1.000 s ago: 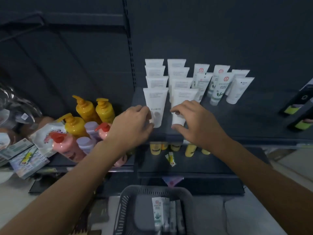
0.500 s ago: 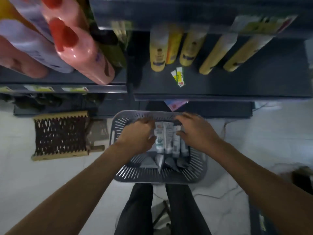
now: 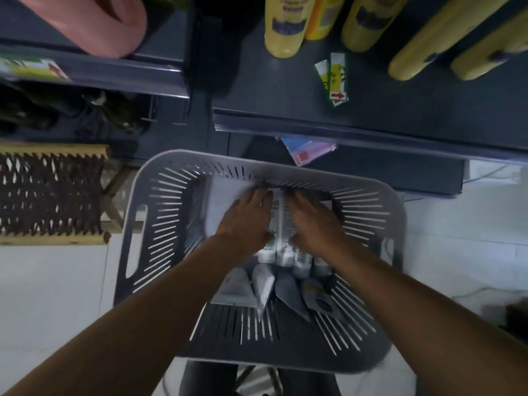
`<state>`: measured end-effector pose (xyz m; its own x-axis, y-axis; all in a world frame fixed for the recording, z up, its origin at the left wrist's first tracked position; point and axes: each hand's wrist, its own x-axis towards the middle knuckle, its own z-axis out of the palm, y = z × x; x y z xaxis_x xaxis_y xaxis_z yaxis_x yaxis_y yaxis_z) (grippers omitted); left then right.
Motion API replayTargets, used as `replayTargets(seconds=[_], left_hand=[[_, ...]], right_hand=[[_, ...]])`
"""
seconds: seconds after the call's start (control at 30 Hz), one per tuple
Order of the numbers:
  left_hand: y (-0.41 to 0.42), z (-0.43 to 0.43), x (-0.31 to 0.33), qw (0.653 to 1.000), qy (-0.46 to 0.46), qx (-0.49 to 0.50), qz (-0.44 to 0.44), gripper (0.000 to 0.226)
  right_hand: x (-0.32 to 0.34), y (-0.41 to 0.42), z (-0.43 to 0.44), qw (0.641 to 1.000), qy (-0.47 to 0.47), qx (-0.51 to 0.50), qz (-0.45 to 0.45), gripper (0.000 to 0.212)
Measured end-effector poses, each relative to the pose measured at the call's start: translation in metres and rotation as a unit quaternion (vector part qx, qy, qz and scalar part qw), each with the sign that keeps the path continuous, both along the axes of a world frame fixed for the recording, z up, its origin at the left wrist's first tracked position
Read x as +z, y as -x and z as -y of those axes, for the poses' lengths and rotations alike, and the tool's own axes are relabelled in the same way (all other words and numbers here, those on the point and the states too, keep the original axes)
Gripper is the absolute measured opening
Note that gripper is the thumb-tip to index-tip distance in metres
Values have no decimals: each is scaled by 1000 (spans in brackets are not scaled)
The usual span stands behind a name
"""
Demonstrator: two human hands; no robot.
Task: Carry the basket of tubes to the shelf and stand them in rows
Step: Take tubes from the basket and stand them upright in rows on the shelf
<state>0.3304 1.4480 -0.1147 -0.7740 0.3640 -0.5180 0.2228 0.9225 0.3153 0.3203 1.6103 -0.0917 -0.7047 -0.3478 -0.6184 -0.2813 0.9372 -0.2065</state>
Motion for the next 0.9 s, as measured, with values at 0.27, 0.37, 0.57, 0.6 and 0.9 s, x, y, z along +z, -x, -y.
replayTargets(seconds=[0.27, 0.37, 0.57, 0.6, 0.9], left_hand=[[2, 3, -19, 999, -12, -23, -18, 114], [3, 3, -17, 999, 20, -35, -24, 112], [18, 22, -5, 993, 119, -6, 19, 110], [19, 26, -3, 994, 110, -4, 20, 107], [24, 39, 49, 998, 54, 4, 18, 36]], right_hand=[[-20, -6, 6, 998, 1, 42, -46, 116], [-22, -7, 8, 996, -24, 59, -57, 122], [-11, 0, 29, 998, -55, 21, -18, 115], [-8, 0, 34, 999, -47, -4, -11, 109], [30, 3, 52, 991, 3, -127, -38, 32]])
